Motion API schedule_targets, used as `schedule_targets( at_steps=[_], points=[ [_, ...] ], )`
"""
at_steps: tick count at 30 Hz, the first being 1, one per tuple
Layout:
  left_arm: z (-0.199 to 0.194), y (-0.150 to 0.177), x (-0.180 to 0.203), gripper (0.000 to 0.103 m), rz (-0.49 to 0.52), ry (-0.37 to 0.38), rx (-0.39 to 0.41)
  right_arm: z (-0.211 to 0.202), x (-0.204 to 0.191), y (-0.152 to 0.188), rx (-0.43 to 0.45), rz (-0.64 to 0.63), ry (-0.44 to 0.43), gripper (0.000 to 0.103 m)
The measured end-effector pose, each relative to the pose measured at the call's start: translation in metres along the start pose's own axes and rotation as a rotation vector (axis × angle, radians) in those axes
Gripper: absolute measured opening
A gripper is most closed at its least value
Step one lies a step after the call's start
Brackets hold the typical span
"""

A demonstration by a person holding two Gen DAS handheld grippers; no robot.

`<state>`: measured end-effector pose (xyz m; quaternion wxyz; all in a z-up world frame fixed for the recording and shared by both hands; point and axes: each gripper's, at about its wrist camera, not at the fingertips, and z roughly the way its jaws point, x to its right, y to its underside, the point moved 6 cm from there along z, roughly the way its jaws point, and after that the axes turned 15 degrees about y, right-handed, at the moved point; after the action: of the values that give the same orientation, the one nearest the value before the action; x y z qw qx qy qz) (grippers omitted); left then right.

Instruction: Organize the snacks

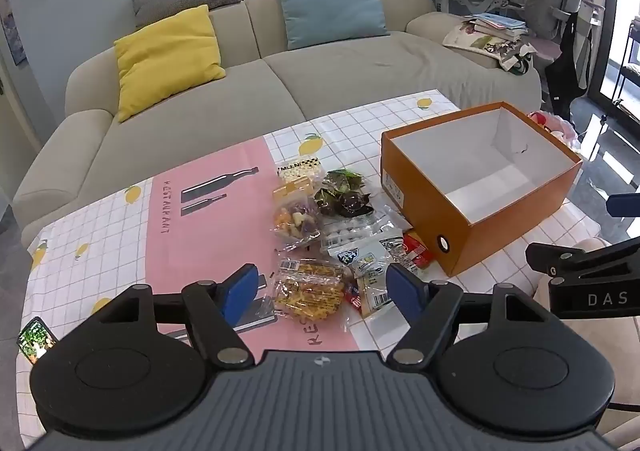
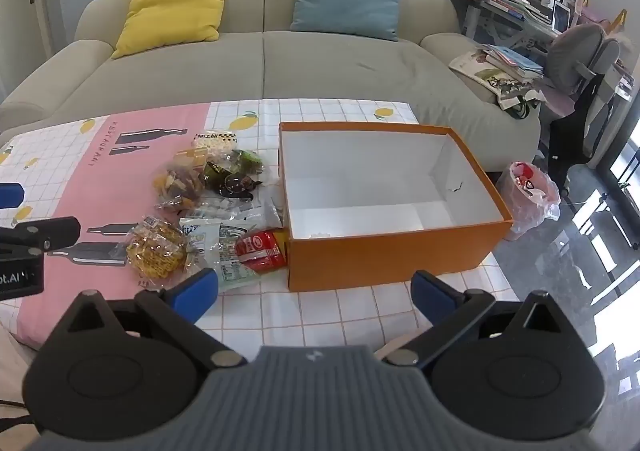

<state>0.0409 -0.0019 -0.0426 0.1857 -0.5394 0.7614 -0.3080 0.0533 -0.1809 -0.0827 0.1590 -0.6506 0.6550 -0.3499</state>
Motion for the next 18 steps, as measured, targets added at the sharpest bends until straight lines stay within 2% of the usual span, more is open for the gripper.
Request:
schedule_targets(
  at_steps=[5,18],
  points=[
    [-0.0007,-0.0027,0.0007,0.084,-0.021,0.021,-0.008,-0.0026,-0.0001,0.0006,0.014,-0.014,0.003,0.100],
    [0.0012,0.0018,0.0006,0.083,-0.022,0.021,0.001,-0.0007,-0.0017,-0.0006,-0.002,-0.004,0.009,0.100]
  ],
)
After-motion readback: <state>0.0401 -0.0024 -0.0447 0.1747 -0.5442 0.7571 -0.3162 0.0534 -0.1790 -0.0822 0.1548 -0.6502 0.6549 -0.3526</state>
